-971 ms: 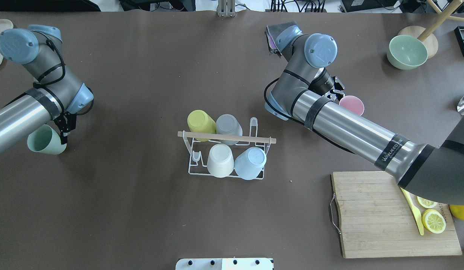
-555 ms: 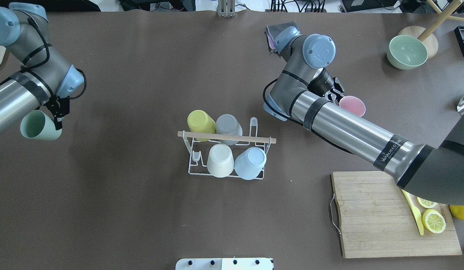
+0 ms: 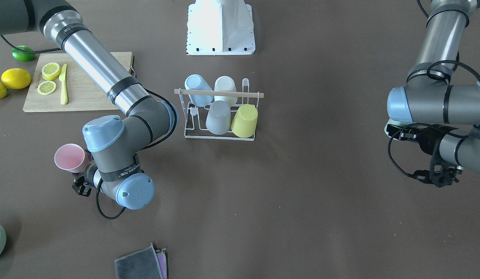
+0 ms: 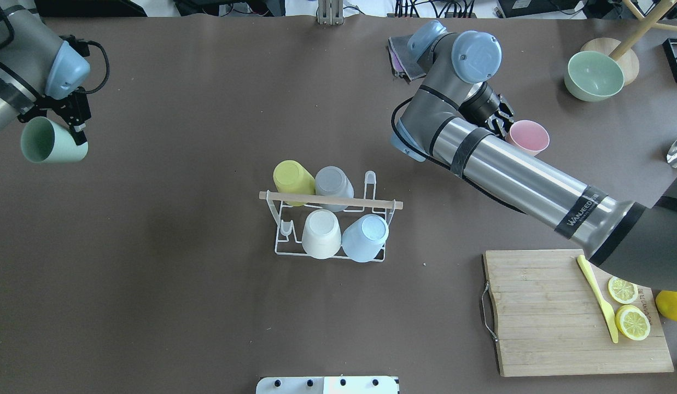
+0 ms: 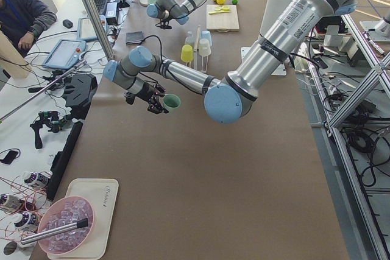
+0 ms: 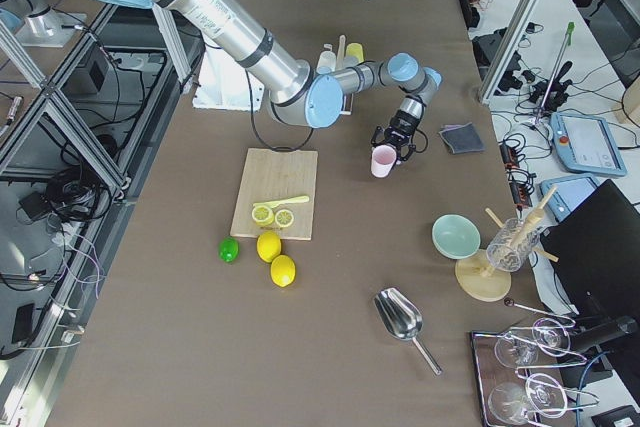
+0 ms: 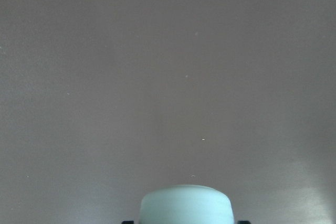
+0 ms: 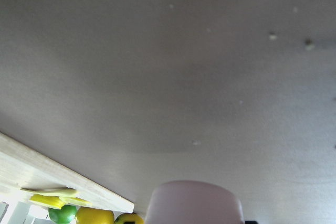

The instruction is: Place cup on cup holder

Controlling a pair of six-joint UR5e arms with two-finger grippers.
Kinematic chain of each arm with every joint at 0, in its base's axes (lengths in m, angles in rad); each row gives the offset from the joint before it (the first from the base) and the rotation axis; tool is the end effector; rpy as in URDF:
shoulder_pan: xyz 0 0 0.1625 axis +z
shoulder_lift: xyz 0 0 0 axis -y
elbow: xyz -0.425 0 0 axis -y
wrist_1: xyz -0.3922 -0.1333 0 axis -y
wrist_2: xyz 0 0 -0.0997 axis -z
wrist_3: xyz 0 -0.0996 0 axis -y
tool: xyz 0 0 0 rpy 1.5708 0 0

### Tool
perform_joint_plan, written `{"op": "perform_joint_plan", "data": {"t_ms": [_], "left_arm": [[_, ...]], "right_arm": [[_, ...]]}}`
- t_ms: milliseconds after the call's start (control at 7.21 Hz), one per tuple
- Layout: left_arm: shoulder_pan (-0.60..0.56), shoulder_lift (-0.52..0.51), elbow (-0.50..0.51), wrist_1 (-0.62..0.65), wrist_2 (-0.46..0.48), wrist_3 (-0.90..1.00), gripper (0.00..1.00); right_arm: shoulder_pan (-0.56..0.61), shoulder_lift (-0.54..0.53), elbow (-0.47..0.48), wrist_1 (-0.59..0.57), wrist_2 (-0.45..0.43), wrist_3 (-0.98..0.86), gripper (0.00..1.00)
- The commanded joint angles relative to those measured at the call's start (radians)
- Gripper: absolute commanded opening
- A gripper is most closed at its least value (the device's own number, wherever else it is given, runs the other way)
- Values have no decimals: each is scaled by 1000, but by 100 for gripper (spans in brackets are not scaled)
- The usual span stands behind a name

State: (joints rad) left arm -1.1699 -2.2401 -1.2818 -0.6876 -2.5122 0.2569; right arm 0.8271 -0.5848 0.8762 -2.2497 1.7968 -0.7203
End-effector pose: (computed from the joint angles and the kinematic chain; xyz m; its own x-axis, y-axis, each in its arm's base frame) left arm 0.2195 -0.6531 0.4496 0.5844 0.0802 -0.8075 -0.5070 0.8130 -0.2862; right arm -0.4502 -0.6534 0.4120 0.1687 -0.8985 0.4052 0.9820 0.1180 -0.1472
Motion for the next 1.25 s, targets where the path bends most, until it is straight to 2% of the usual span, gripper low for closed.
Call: {"op": "perform_joint_plan", "data": {"t_ms": [0,139,278,555,694,833,971,1110], "left_arm": [[-62,2,-76,-68,-59,-8,44],[-86,4,-123,-81,-83,-10,44],[-108,13,-157,-122,-111,-48,44],[-123,101,-244,-389,-134,-231,44],[-128,135,-267,-555,-134,-336,44],[-129,183,-295,-731,-134,-443,44],[-129,227,-315,-938,-132,-573,41],[-129,247,-315,-1124,-126,-694,41]], "right_arm": [[94,-93,208,-10,19,7,49],[146,-148,287,40,57,15,49],[218,-183,326,118,150,36,49],[343,-216,410,252,359,154,50],[377,-263,444,380,450,226,50],[391,-367,451,611,549,292,50],[391,-441,464,868,571,523,50],[388,-461,454,1039,575,670,50]]}}
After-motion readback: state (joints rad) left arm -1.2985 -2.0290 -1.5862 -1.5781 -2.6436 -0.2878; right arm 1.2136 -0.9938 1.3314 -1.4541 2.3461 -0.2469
